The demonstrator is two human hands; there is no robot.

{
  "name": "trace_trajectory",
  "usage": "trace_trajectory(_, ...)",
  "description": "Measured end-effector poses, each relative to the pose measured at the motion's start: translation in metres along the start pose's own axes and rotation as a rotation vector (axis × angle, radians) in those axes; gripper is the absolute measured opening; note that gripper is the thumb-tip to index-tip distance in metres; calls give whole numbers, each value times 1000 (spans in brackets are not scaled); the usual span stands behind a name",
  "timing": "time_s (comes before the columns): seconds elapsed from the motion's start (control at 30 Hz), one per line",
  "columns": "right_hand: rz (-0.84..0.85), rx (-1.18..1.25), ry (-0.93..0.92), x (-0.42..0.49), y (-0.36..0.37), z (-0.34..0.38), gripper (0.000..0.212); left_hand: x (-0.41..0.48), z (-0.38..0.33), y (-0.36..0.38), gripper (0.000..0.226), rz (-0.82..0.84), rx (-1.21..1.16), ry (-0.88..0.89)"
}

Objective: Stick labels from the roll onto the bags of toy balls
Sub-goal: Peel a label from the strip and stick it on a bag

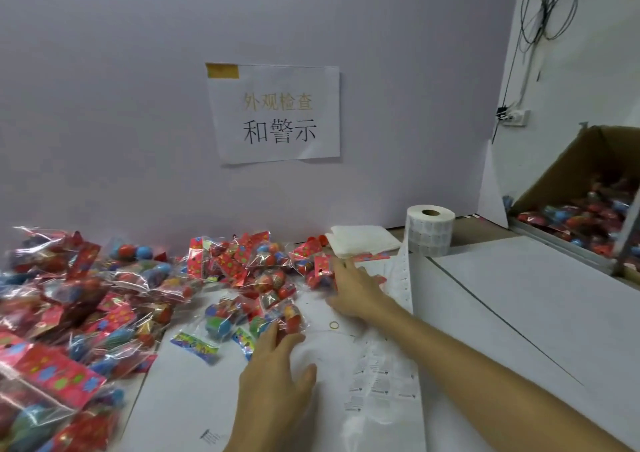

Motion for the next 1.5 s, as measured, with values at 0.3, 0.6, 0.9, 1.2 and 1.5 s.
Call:
trace_trajectory(0.3, 167, 759, -27, -30, -35, 0, 31, -3, -4, -3, 45, -82, -64, 21)
trace_trajectory(0.6, 585, 1453, -79, -98, -28, 13, 27, -2, -8, -28, 49, -384, -1096, -86)
trace_trajectory(0.9, 488, 1381, -140, -108, -17, 20, 36, -5, -2, -29, 23, -431, -1046, -166)
trace_trajectory(1.2, 491, 1152, -223, -123, -6, 34, 59, -4, 2, -31, 6, -505, -999, -187)
trace_trajectory(1.5, 453, 1179, -234, -125, -4, 33, 59, -6, -2, -34, 5, -549, -897, -104)
Point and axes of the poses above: each hand's wrist, its own x-axis towards the middle knuckle, its own y-axis out of the palm, z = x × y, the point moved 4 cm from there along x, towards the middle knuckle, and after that the axes turned 11 degrees about y, right-handed, at the moved point
